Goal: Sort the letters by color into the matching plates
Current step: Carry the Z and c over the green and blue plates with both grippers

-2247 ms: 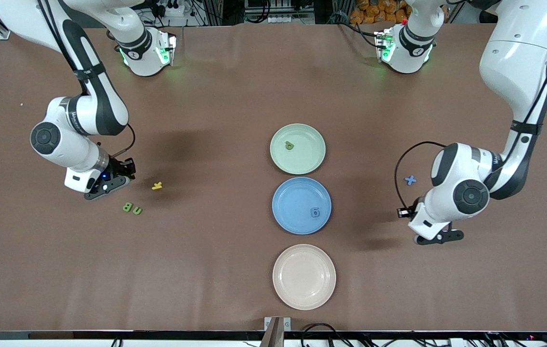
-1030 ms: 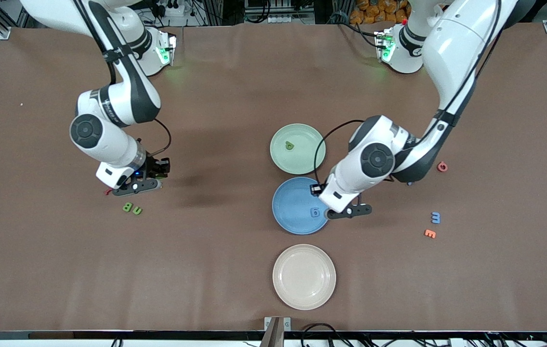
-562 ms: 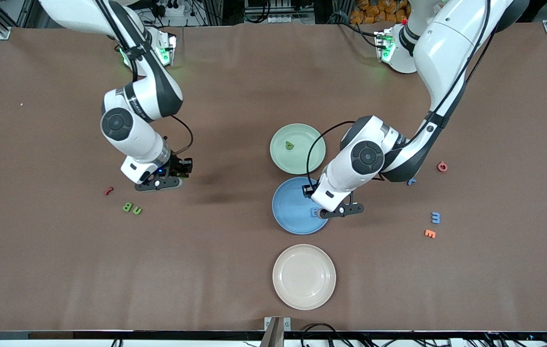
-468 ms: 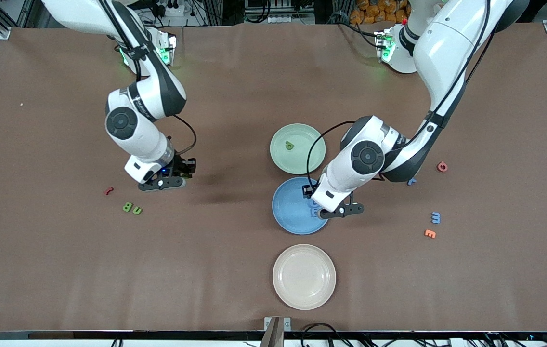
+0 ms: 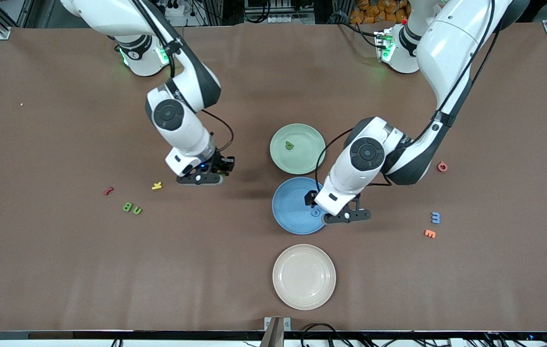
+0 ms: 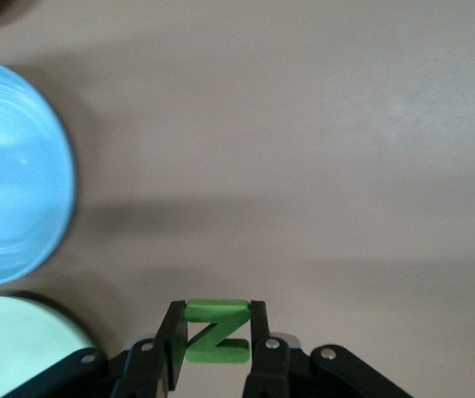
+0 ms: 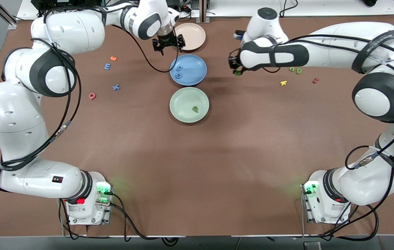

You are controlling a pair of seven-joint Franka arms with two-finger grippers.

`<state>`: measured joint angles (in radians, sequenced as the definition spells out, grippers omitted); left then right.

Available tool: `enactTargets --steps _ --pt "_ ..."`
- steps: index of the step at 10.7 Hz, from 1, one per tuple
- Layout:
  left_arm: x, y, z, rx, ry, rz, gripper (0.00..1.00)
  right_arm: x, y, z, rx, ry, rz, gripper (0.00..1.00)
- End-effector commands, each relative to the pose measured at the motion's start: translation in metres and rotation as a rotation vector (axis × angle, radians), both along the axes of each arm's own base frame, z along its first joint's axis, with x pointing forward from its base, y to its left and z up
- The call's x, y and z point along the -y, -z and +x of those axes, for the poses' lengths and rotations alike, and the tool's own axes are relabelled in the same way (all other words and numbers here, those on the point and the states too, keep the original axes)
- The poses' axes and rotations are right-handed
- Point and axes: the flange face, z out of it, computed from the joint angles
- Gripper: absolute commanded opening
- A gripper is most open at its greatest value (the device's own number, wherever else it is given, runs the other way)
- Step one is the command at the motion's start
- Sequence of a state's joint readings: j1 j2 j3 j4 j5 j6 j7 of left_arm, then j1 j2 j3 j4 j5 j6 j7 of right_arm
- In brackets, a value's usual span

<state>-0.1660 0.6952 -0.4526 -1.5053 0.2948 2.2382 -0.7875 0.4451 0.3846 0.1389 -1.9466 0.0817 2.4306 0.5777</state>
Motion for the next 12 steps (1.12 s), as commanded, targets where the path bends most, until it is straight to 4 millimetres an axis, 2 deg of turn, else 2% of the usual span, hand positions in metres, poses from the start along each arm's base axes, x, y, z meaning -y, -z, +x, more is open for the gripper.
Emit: enactTargets --steps 1,2,4,6,8,9,10,11,12 --pt "-0.022 -0.017 0.000 -0.013 0.068 0.143 1.00 -0.061 0.005 -0.010 0.008 0.120 0.056 0.00" --pt "-0.032 -0.018 0.001 -0.028 0.088 0.177 1.00 -0.079 0.012 -0.019 0.006 0.139 0.067 0.00" --pt "-0.040 -0.011 0.000 -0.062 0.081 0.194 1.00 -0.118 0.021 -0.038 -0.006 0.170 0.073 0.00" --pt "-0.070 -0.005 0.002 -0.130 0.030 0.232 1.00 -0.158 0.028 -0.062 -0.022 0.198 0.080 0.00" --pt "-0.113 0.001 0.000 -0.182 0.002 0.252 1.00 -0.185 0.034 -0.084 -0.021 0.210 0.073 0.00" --pt "-0.116 0.005 -0.010 -0.203 0.014 0.249 1.00 -0.196 0.043 -0.094 -0.022 0.214 0.060 0.00" --pt "-0.124 0.006 -0.011 -0.208 0.007 0.246 1.00 -0.204 0.049 -0.099 -0.016 0.224 0.051 0.00" --pt "-0.124 0.000 -0.010 -0.199 0.004 0.240 1.00 -0.211 0.058 -0.103 -0.014 0.242 0.041 0.00" --pt "-0.129 -0.016 -0.004 -0.173 -0.014 0.233 1.00 -0.217 0.061 -0.109 -0.009 0.252 0.037 0.00"
